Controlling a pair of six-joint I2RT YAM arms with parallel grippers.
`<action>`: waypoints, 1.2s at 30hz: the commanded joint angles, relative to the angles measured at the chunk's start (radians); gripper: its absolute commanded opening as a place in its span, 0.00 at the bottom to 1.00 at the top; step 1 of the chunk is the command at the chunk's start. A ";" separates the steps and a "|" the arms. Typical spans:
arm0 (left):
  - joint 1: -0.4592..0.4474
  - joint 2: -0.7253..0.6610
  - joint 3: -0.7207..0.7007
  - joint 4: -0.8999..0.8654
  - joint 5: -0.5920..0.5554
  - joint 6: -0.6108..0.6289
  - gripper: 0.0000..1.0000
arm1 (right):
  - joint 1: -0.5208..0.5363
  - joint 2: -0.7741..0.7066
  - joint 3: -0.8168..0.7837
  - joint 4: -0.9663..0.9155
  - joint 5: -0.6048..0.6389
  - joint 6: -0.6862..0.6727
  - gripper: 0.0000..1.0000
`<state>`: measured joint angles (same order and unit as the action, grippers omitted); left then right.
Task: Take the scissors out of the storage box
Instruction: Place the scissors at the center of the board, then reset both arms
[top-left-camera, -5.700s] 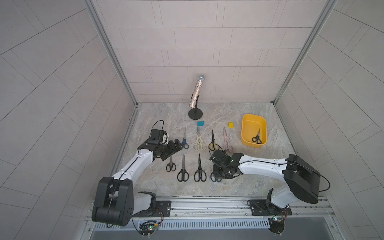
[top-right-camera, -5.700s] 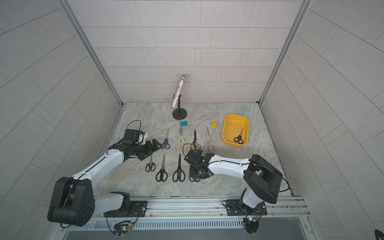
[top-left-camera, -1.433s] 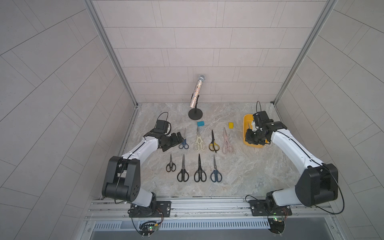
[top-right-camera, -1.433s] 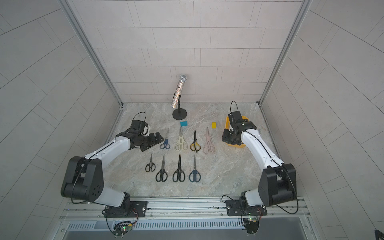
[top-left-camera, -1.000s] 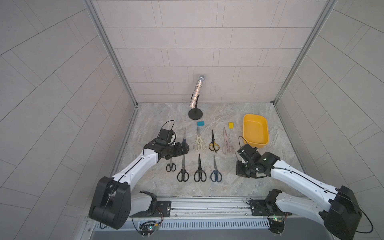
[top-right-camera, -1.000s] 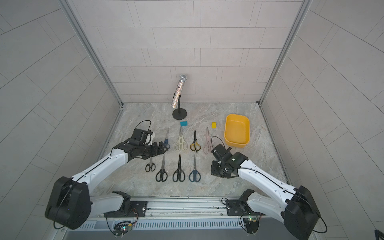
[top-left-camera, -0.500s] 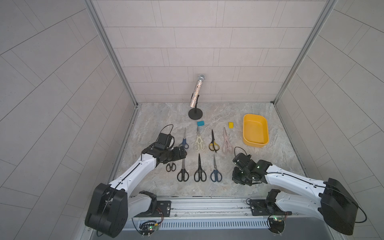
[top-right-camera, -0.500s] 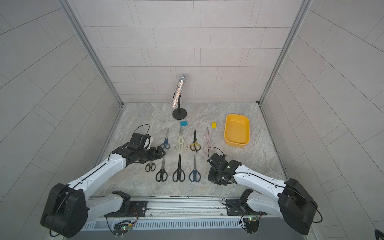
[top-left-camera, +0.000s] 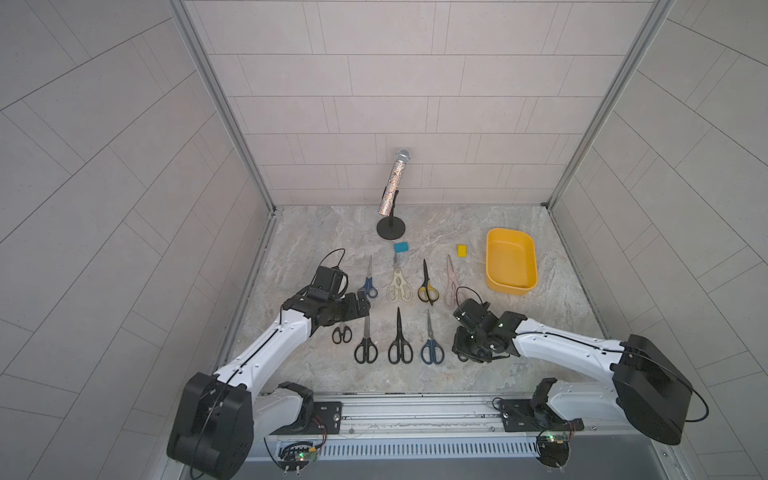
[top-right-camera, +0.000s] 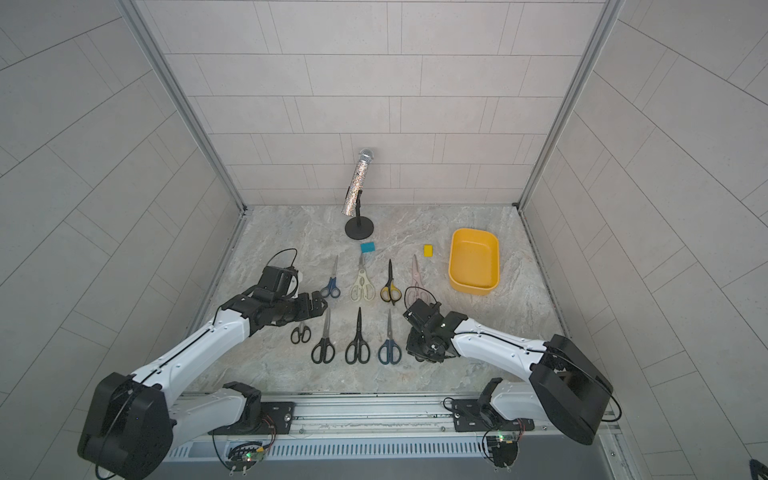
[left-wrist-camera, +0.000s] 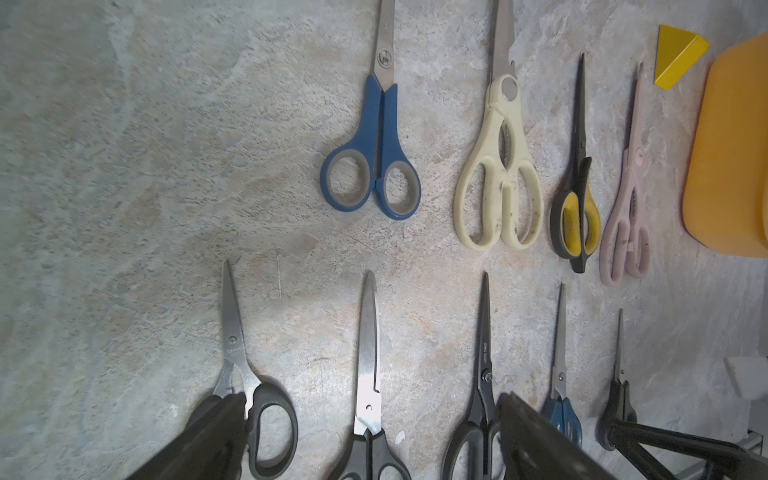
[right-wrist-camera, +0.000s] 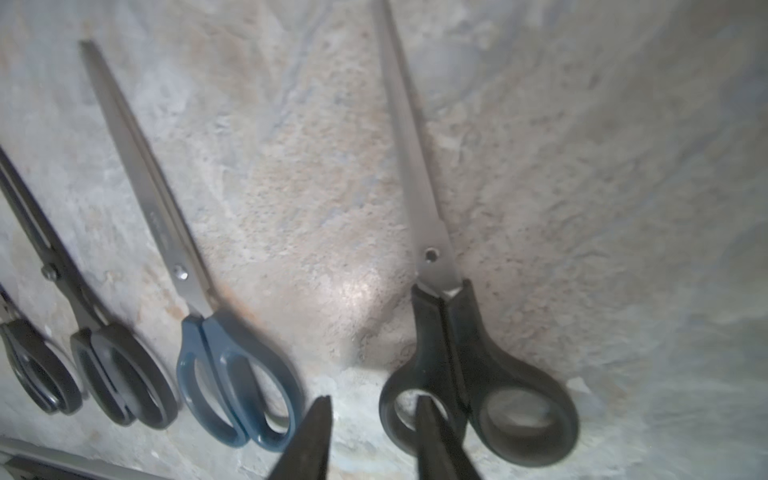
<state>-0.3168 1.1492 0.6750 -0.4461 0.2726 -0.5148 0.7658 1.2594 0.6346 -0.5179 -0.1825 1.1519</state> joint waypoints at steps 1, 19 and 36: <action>-0.005 -0.020 0.000 -0.018 -0.036 0.027 1.00 | -0.011 -0.057 0.087 -0.115 0.120 -0.099 0.59; 0.133 0.009 -0.018 0.320 -0.388 0.339 1.00 | -0.766 -0.085 -0.042 0.536 0.317 -0.971 0.60; 0.282 0.408 -0.255 1.277 -0.424 0.492 1.00 | -0.798 0.269 -0.305 1.471 0.275 -1.020 0.65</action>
<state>-0.0452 1.5333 0.4213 0.6456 -0.1364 -0.0471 -0.0273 1.5414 0.3481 0.8825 0.1062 0.1387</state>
